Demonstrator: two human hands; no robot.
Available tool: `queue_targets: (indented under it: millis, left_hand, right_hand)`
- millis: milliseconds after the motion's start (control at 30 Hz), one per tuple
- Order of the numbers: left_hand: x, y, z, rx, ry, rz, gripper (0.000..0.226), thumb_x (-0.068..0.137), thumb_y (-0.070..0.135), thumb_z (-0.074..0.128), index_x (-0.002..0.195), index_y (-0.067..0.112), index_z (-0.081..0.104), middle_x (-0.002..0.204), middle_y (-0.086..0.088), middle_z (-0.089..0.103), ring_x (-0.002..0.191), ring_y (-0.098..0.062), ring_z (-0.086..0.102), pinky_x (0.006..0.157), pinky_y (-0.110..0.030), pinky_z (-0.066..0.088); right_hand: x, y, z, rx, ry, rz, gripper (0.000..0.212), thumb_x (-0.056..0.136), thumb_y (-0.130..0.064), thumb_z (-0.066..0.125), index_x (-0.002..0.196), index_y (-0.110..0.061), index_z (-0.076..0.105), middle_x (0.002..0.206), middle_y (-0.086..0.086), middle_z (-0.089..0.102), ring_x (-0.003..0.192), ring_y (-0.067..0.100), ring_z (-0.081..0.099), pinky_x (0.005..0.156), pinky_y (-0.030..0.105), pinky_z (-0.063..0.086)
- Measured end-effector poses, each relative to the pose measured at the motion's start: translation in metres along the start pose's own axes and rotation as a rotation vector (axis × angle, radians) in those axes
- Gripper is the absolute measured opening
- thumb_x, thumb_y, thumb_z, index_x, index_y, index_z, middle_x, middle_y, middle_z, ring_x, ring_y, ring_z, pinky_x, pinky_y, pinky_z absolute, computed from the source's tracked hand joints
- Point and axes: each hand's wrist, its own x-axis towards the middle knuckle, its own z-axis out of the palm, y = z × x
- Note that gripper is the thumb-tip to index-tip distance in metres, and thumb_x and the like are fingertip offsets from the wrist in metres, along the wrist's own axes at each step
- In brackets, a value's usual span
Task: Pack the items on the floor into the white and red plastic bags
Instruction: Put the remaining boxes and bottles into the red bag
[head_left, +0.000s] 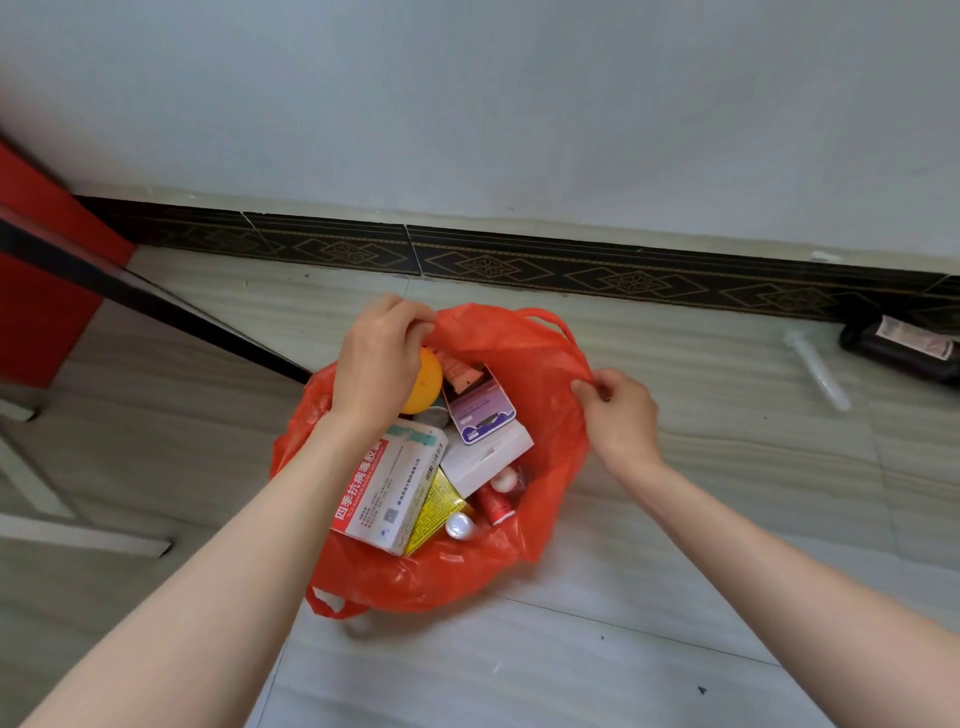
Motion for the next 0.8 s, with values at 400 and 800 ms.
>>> queue_targets:
  millis: [400,800]
  left_hand:
    - [0.013,0.03,0.0,-0.16,0.093,0.006,0.013,0.082,0.0,0.06,0.089,0.004,0.07,0.087,-0.011,0.064,0.08,-0.017,0.059,0.075,-0.015,0.041]
    - [-0.009,0.024,-0.002,-0.017,0.046,-0.057,0.011,0.085,0.005,0.06,0.093,0.005,0.067,0.089,-0.01,0.064,0.082,-0.021,0.059,0.073,-0.017,0.037]
  right_hand:
    - [-0.013,-0.004,-0.029,0.053,0.038,-0.118,0.015,0.088,-0.015,0.058,0.084,-0.006,0.069,0.071,0.003,0.061,0.07,0.018,0.054,0.06,0.025,0.031]
    - [-0.014,0.007,-0.038,0.08,0.012,-0.116,0.004,0.085,-0.016,0.061,0.084,-0.02,0.06,0.072,-0.002,0.061,0.072,0.017,0.057,0.073,0.03,0.045]
